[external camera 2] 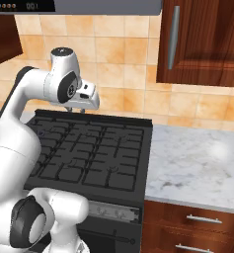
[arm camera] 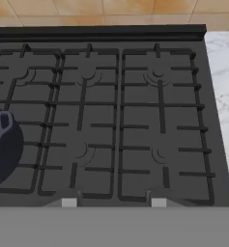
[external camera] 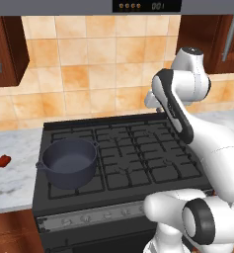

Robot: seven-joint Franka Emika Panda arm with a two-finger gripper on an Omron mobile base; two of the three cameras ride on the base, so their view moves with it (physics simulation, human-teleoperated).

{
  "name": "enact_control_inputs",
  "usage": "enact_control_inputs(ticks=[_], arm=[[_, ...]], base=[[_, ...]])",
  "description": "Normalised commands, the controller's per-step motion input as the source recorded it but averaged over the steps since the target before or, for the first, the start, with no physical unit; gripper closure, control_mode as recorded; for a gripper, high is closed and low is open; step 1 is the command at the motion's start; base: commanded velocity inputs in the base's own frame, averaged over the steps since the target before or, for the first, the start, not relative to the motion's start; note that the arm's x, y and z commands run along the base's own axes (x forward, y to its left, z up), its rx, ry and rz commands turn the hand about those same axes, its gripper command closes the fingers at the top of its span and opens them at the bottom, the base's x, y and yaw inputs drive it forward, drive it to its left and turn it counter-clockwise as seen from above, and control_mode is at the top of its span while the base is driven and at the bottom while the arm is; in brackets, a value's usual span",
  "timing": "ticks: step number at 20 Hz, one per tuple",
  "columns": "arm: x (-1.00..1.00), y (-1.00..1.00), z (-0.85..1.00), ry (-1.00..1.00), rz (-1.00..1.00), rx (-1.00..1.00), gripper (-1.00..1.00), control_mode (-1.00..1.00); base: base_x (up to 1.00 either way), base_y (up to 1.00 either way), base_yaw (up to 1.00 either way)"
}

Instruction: Put the mushroom and bell pepper in the pot. Retrieve the spatula and lightly stir the vegetables in the pot.

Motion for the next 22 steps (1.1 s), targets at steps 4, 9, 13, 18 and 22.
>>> enact_control_inputs(ticks=[4, 9, 13, 18, 22], arm=[[0.0, 0.0, 0.0, 0.0, 0.0, 0.0, -1.0, 1.0], [0.0, 0.0, 0.0, 0.0, 0.0, 0.0, -1.0, 1.0], [0.0, 0.0, 0.0, 0.0, 0.0, 0.0, -1.0, 1.0], [0.0, 0.0, 0.0, 0.0, 0.0, 0.0, -1.0, 1.0], [0.0, 0.0, 0.0, 0.0, 0.0, 0.0, -1.0, 1.0]], base=[[0.0, 0.0, 0.0], [0.0, 0.0, 0.0], [-0.06, 0.0, 0.0], [-0.16, 0.55, -0.01], [-0.02, 0.99, -0.06]])
